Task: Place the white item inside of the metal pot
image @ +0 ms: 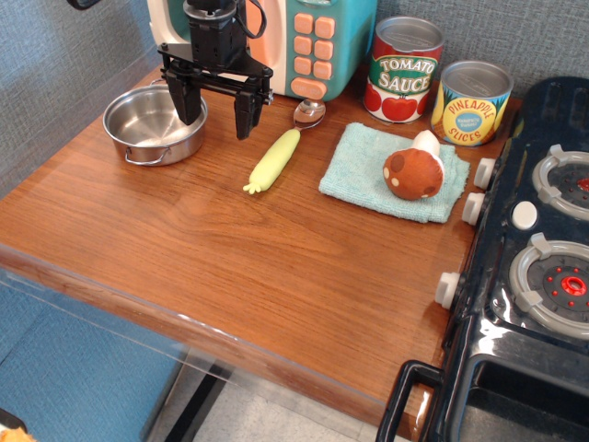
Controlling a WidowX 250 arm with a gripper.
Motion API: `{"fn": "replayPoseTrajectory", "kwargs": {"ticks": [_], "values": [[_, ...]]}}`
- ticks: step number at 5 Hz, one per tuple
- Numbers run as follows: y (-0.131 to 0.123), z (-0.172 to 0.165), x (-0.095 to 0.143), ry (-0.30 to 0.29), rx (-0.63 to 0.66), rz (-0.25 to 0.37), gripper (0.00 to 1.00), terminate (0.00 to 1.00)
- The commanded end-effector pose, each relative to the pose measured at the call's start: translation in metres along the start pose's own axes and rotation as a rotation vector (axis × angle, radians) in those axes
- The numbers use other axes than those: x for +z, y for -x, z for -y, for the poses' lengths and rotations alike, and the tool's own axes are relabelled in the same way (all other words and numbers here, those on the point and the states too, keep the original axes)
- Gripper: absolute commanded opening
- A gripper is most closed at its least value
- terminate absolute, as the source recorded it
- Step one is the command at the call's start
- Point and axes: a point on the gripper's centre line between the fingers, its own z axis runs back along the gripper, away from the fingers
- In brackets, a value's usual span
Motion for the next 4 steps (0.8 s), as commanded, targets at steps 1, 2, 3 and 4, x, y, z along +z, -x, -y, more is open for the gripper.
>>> {"fn": "replayPoseTrajectory", "kwargs": {"ticks": [1, 2, 3, 4], "values": [[0.0, 0.0, 0.0, 0.0, 0.0, 0.0, 1.0, 0.0], [-0.009, 0.024, 0.016, 0.01, -0.052, 0.061, 1.0, 0.0], [-0.018, 0.052, 0.032, 0.008, -0.107, 0.101, 1.0, 0.0], [-0.021, 0.082, 0.052, 0.053, -0.141, 0.15, 1.0, 0.0]]}}
